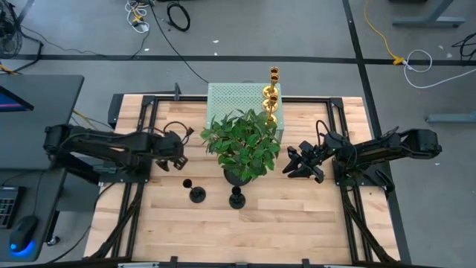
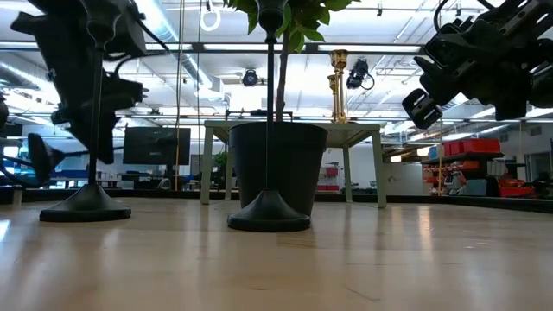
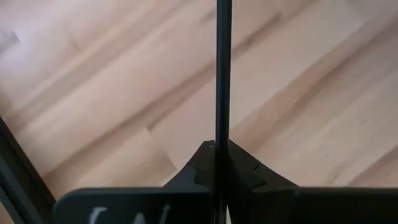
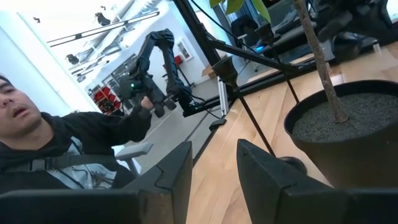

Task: Pick & Place candle stick holders
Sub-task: Put the top left black candle holder on the shelf

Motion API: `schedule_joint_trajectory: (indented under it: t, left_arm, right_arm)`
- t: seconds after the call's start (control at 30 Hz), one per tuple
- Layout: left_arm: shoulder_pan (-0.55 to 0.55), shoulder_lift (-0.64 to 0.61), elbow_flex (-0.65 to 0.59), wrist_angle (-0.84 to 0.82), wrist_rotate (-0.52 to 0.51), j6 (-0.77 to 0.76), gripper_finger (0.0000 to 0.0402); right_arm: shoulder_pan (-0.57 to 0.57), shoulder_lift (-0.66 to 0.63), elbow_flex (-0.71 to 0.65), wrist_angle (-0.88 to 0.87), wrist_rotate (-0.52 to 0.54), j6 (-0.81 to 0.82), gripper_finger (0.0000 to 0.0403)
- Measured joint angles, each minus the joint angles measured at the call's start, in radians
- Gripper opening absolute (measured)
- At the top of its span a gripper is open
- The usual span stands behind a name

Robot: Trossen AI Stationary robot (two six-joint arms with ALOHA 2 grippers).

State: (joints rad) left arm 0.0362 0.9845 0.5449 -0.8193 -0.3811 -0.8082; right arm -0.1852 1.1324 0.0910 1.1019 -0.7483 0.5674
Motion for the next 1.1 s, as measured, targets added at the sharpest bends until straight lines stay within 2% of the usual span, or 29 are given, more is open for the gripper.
schedule_joint_trajectory:
  t: [0.53,0.83,1.1]
  left_arm:
    - [-0.063,-0.244,0.000,0.044,-0.291,0.055,0.0010]
    - [-0.075,-0.321,0.000,0.246,-0.420,0.289,0.0010]
    - [-0.057,-0.347,-0.029,0.487,-0.434,0.533,0.0010]
  right_arm:
    - [0.000,0.000,0.000,-0.004,0.019,-0.005,0.0125]
    - [0.000,0.000,0.000,-0.003,0.019,-0.005,0.0125]
    - [0.000,0.000,0.000,-0.003,0.019,-0.005,0.0125]
